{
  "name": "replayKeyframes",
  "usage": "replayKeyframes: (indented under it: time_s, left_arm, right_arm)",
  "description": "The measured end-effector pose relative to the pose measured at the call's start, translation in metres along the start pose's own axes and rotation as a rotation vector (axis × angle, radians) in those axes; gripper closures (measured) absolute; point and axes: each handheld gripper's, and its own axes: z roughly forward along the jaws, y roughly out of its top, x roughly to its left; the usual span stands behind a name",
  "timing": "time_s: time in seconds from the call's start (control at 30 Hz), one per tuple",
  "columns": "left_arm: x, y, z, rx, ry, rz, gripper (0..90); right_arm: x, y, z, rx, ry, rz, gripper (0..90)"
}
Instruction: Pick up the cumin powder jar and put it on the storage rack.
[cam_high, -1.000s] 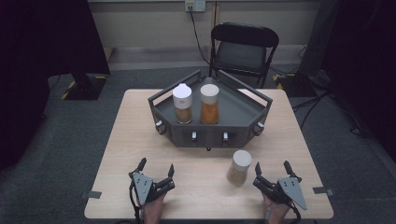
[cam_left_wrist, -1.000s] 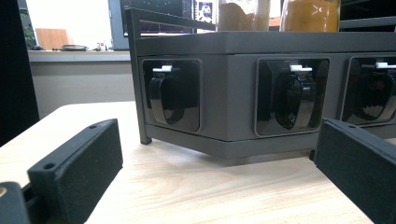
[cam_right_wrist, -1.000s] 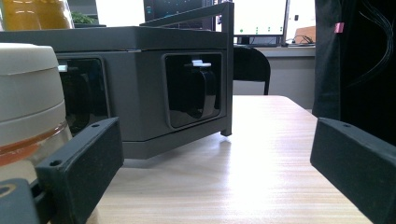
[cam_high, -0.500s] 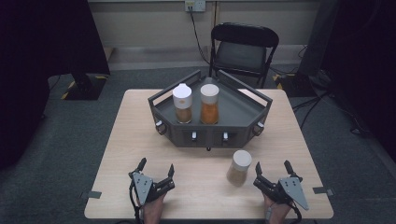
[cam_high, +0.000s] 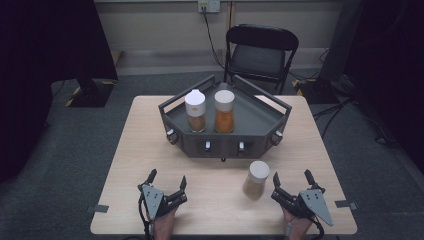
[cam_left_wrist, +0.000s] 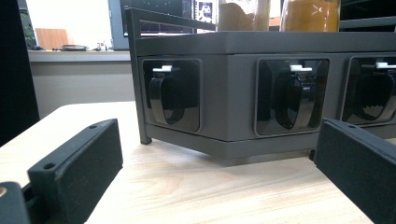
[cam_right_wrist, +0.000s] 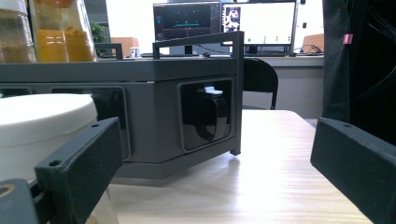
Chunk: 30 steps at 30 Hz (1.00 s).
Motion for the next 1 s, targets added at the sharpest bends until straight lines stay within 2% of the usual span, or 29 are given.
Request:
replayKeyframes:
  time_s: [0.43, 0.83, 1.0]
  left_arm:
    - [0.0, 0.0, 0.0, 0.0, 0.0, 0.0, 0.6]
    - [0.0, 0.0, 0.0, 0.0, 0.0, 0.0, 0.6]
    - [0.0, 0.0, 0.0, 0.0, 0.0, 0.0, 0.5]
  right_arm:
    - [0.005, 0.013, -0.006, -0.002, 0.026, 0.011, 0.9]
    - [0.01, 0.031, -0.01, -0.01, 0.084, 0.015, 1.0]
    - [0.013, 0.037, -0.008, -0.008, 0.1, 0.002, 1.8]
